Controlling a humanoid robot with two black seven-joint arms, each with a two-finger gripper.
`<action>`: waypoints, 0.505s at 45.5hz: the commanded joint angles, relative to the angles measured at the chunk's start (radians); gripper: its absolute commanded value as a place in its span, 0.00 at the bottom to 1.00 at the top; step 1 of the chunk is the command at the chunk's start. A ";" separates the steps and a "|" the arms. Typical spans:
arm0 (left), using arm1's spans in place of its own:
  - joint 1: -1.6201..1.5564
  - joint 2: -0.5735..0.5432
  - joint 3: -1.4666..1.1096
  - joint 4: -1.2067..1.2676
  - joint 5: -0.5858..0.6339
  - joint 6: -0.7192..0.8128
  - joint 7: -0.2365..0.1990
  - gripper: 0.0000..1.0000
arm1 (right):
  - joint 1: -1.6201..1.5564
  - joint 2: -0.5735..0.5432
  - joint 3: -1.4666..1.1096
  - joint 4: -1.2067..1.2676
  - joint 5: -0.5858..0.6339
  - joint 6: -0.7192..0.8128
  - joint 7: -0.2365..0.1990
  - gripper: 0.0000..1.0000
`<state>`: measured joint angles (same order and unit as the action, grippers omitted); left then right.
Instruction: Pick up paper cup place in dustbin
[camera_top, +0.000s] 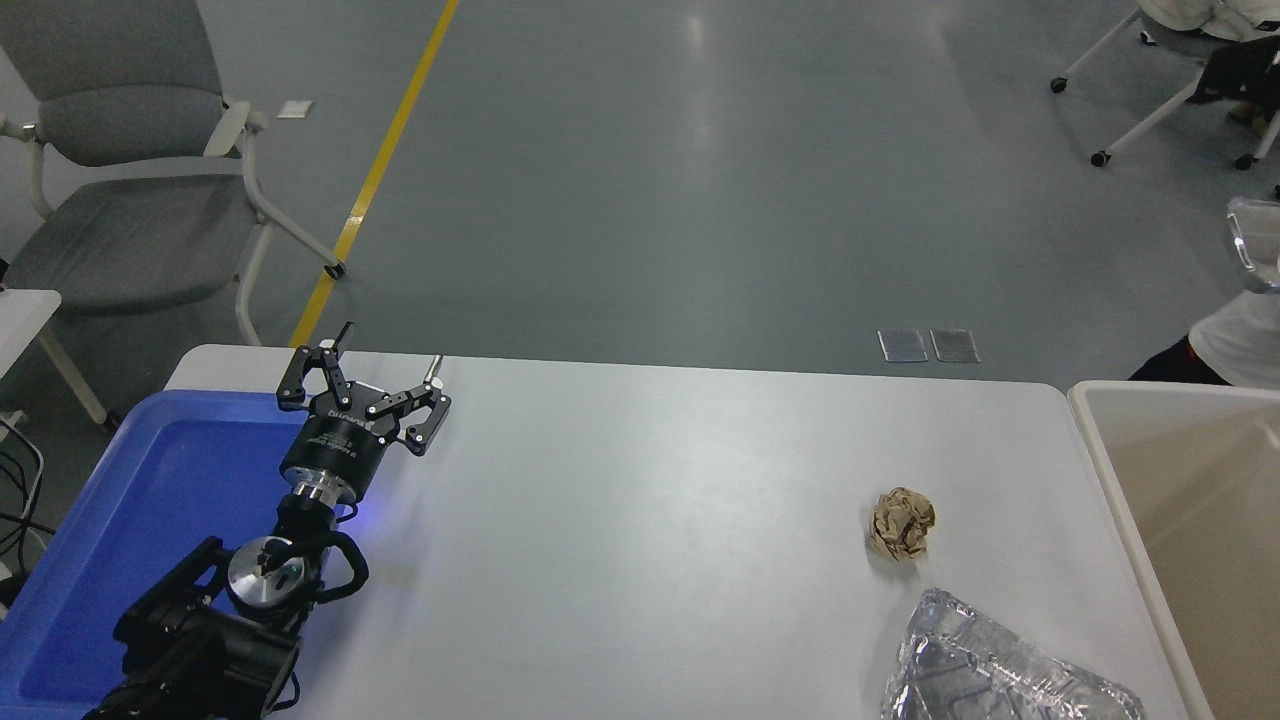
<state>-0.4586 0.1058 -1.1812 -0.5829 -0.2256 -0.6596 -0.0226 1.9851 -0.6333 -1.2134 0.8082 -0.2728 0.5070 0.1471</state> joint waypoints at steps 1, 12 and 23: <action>0.000 0.000 0.000 0.000 0.000 0.000 0.000 0.99 | 0.185 0.033 -0.109 0.322 0.000 0.061 0.000 1.00; 0.000 0.000 0.000 0.000 0.000 0.000 0.000 0.99 | 0.308 0.053 -0.132 0.650 0.003 0.131 0.000 1.00; 0.000 0.000 0.000 0.000 0.000 0.000 0.000 0.99 | 0.357 0.159 -0.153 0.717 -0.037 0.134 -0.001 1.00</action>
<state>-0.4586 0.1058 -1.1812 -0.5829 -0.2254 -0.6596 -0.0231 2.2746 -0.5614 -1.3391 1.3970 -0.2738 0.6200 0.1470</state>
